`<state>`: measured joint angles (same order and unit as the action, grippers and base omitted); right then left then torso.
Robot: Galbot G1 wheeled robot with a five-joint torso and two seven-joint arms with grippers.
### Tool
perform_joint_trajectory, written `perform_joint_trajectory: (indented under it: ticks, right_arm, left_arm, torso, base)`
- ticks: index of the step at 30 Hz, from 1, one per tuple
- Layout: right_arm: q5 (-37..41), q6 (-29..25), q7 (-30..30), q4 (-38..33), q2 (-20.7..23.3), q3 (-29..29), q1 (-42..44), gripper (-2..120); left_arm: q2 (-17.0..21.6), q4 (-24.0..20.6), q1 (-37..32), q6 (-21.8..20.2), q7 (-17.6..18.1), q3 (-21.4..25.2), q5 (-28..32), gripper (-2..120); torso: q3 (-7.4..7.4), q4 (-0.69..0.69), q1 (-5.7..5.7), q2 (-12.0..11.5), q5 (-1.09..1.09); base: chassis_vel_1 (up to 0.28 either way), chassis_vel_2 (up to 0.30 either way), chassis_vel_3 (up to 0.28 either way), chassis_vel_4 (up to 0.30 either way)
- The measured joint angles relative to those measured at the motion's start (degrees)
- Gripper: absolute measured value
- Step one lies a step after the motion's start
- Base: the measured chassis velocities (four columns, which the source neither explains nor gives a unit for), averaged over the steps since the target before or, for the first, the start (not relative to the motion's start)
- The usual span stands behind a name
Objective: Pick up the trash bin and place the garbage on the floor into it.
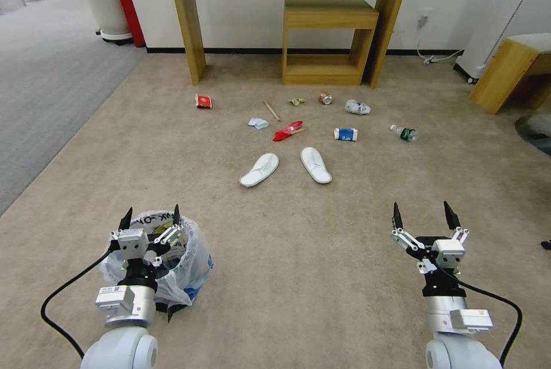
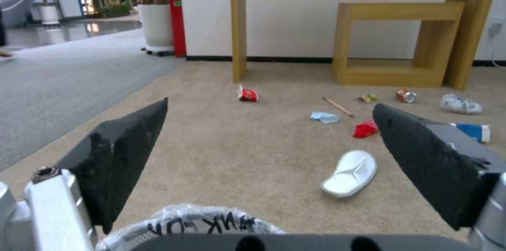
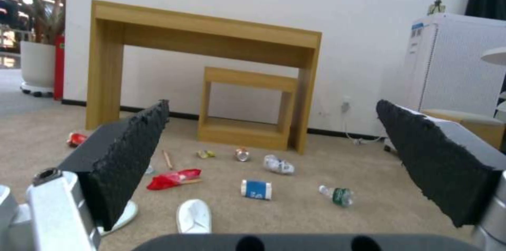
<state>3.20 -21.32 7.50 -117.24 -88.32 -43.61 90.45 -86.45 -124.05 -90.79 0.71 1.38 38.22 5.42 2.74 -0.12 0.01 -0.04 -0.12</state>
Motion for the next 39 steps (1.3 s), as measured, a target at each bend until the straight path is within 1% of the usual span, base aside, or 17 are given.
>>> perform_joint_trajectory:
  ticks: [26, 39]
  right_arm:
    - [-0.6, -1.2, 1.3, 0.4, 0.1, -0.7, 0.0, 100]
    - [-0.6, -1.4, 1.1, 0.5, 0.0, -0.7, 0.1, 100]
  left_arm:
    - [-0.1, -0.5, -0.4, -0.2, 0.0, -0.3, -0.5, 100]
    - [-0.2, -0.5, -0.7, 0.2, 0.0, -0.3, -0.6, 100]
  torso:
    - [0.00, 0.00, 0.00, 0.0, 0.01]
    - [0.00, 0.00, 0.00, 0.0, 0.00]
  base:
    - [0.000, 0.000, 0.000, 0.000]
    - [0.119, 0.119, -0.110, -0.130]
